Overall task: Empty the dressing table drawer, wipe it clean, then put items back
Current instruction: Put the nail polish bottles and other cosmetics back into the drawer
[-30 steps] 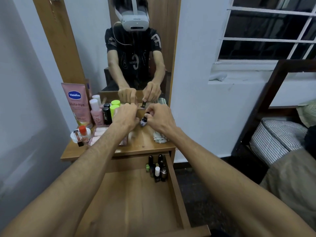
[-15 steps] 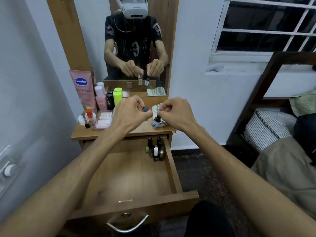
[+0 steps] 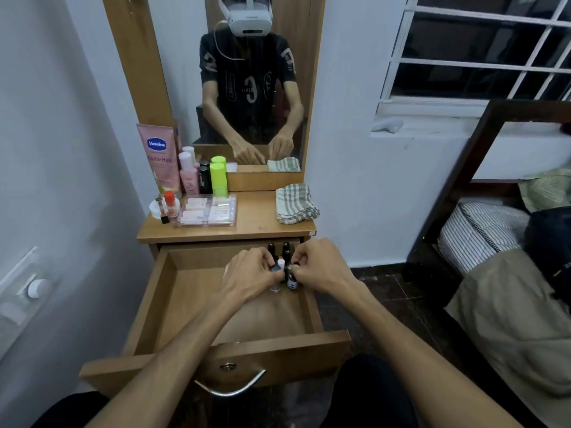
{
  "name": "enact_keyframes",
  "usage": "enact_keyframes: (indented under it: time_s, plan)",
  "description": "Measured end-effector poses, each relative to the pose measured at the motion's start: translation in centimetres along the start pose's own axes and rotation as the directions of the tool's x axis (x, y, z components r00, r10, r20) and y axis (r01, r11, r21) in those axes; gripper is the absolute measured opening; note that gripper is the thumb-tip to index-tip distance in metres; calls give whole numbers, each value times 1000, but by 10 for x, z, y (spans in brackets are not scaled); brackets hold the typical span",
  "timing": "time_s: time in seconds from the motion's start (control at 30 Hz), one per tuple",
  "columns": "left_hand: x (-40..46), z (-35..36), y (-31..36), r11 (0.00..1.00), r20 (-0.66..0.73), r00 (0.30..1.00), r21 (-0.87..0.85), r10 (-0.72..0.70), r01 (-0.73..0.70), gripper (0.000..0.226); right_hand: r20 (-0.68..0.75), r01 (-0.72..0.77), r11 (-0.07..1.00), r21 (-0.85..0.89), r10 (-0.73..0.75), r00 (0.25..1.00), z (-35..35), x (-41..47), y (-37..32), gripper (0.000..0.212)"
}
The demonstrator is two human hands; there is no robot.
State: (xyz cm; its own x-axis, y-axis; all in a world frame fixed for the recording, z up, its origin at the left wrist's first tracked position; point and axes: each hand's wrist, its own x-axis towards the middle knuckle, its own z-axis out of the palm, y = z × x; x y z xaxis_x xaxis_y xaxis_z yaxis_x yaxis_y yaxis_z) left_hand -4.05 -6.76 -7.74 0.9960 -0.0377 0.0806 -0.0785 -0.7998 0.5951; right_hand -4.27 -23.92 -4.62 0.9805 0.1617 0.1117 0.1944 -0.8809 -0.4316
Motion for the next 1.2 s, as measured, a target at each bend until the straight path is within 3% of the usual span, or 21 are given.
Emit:
enact_keyframes:
  time_s: [0.23, 0.47, 0.8, 0.97, 1.1, 1.2]
  plan:
    - [9, 16, -4, 1000, 84, 996, 7, 18, -19, 16, 61, 40, 997, -61, -37, 997, 19, 7, 2, 6]
    - [7, 23, -10, 998, 53, 996, 19, 66, -68, 13, 46, 87, 991, -98, -83, 996, 30, 12, 4, 8]
    - [0, 22, -12, 999, 48, 998, -49, 26, -24, 22, 6, 106, 990, -91, -106, 994, 26, 1, 6, 25]
    - [-2, 14, -14, 999, 46, 999, -47, 14, -12, 27, -9, 128, 987, -98, -129, 992, 23, -4, 5, 21]
    - [-6, 2, -19, 997, -18, 1000, -78, 9, -10, 23, -36, 120, 989, -87, -124, 992, 14, 0, -3, 27]
    - [-5, -11, -26, 994, -167, 986, -106, 13, -31, 12, -161, 143, 989, -40, -148, 976, 7, 10, -17, 17]
